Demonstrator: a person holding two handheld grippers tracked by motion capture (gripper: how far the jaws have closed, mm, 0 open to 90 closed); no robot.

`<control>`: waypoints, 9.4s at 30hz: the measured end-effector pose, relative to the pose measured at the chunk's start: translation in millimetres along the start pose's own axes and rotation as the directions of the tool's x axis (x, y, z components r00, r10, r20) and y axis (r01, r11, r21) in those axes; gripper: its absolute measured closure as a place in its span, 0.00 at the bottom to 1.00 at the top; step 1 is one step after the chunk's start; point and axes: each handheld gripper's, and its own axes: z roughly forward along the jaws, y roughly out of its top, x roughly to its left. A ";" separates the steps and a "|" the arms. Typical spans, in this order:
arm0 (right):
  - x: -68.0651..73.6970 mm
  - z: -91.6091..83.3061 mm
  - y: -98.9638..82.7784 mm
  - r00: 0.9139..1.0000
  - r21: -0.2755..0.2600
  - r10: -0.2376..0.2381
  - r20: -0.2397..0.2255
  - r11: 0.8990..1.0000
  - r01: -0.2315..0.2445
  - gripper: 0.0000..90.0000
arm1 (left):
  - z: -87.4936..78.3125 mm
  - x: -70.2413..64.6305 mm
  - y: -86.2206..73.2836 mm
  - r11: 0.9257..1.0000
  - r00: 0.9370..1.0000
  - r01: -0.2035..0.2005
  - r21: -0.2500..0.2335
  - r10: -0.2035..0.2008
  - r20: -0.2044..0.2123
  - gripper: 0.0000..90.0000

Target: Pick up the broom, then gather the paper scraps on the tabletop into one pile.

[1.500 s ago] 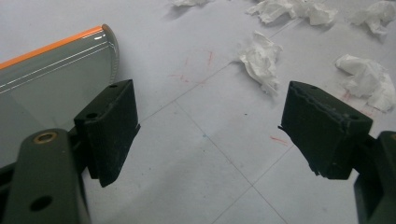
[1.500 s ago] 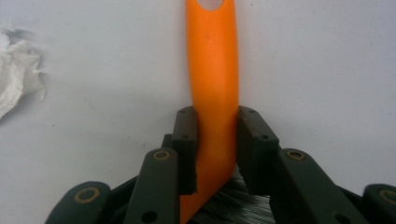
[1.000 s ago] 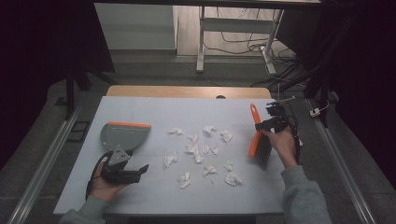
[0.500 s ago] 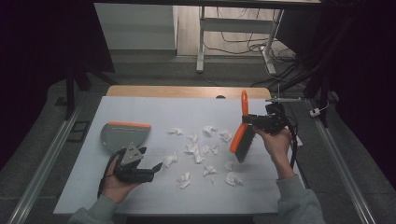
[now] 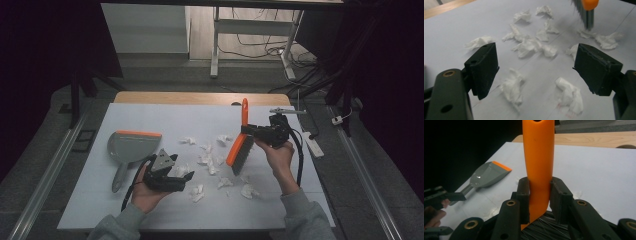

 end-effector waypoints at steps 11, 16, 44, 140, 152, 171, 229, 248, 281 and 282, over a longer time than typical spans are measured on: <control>15.5 11.1 -8.3 0.995 -0.045 0.024 -0.095 0.999 -0.028 0.79 | 32.2 -24.1 14.7 1.000 0.996 -0.025 -0.001 0.025 0.083 0.23; 23.7 18.0 -13.4 0.996 -0.056 0.017 -0.092 0.998 -0.022 0.79 | 41.2 -30.5 16.4 0.999 0.996 -0.044 0.004 0.044 0.081 0.23; 40.3 45.4 -41.6 0.973 -0.149 0.144 -0.178 0.974 -0.172 0.78 | 53.7 -12.4 18.0 0.997 0.997 0.067 -0.028 -0.065 0.051 0.85; 95.0 18.0 -46.7 0.662 0.293 -0.663 -0.350 0.594 0.749 0.76 | -1.6 -5.4 57.3 0.920 0.908 -0.376 0.112 0.341 0.244 0.49; 72.0 14.8 -39.5 0.749 0.318 -0.617 -0.242 0.679 0.662 0.76 | -50.1 23.1 15.1 0.985 0.989 -0.149 0.084 0.150 -0.011 0.37; 30.3 2.9 -30.8 0.864 0.306 -0.503 -0.037 0.817 0.489 0.76 | -67.7 54.4 -51.8 0.994 0.992 0.022 0.110 -0.008 -0.122 0.35; -44.3 83.8 33.8 0.797 0.687 -0.573 0.189 0.657 0.309 0.77 | -62.4 69.1 -67.9 0.994 0.994 0.034 0.103 -0.023 -0.106 0.32; -9.3 69.8 36.3 0.831 0.577 -0.552 0.063 0.700 0.421 0.76 | -62.2 69.1 -67.8 0.994 0.994 0.036 0.104 -0.026 -0.103 0.33; 19.1 88.0 34.4 0.772 0.558 -0.635 -0.037 0.628 0.542 0.76 | -62.9 69.7 -67.6 0.994 0.995 0.033 0.100 -0.023 -0.102 0.33; 20.4 91.1 36.5 0.766 0.554 -0.642 -0.036 0.625 0.550 0.77 | -62.9 69.8 -67.7 0.994 0.995 0.033 0.100 -0.023 -0.102 0.33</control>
